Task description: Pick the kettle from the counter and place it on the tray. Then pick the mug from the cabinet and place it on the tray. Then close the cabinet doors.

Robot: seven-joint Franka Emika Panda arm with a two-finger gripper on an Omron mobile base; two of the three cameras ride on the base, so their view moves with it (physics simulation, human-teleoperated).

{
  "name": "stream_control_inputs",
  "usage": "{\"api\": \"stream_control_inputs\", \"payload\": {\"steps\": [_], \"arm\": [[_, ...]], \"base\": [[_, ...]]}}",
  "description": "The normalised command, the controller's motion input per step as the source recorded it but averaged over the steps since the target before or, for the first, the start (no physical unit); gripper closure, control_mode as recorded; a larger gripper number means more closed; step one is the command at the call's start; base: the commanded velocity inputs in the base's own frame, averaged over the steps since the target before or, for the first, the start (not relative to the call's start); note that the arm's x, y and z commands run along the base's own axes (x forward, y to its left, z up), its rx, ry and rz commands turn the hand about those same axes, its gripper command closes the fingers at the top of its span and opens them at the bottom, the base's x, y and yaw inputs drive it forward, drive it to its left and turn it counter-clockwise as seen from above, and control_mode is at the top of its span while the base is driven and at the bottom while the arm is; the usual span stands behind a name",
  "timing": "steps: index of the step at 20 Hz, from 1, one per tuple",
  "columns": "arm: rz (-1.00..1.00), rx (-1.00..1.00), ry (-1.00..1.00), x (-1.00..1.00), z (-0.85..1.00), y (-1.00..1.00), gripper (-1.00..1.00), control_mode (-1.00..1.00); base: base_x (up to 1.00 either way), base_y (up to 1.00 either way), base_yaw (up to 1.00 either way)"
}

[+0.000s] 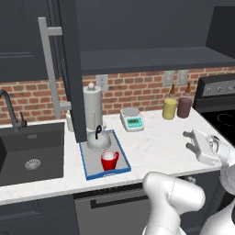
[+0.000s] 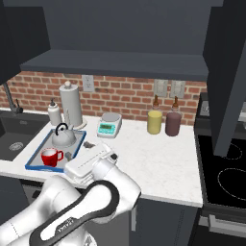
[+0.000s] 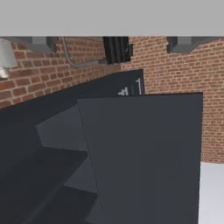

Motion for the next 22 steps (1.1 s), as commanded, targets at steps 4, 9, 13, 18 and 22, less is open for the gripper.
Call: {"api": "stream_control_inputs", "payload": {"steps": [4,9,13,18,22], "arm": [[-0.35,0.0,0.16,-0.22,0.13,-0.38,-1.0,-1.0],[-0.27,0.0,0.1,-0.1,0.16,-0.49,-1.0,-1.0],[-0.22,0.0,0.16,-0.01,0.4,-0.45,-1.0,-1.0],[-0.12,0.0,0.17,0.03,0.34,-0.49,-1.0,-1.0],[-0.03,0.0,0.11,0.13,0.25,-0.7,-1.0,-1.0]], "base": [[0.0,0.0,0.0],[0.0,0.0,0.0],[0.0,0.0,0.0],[0.0,0.0,0.0],[0.0,0.0,0.0]]}}
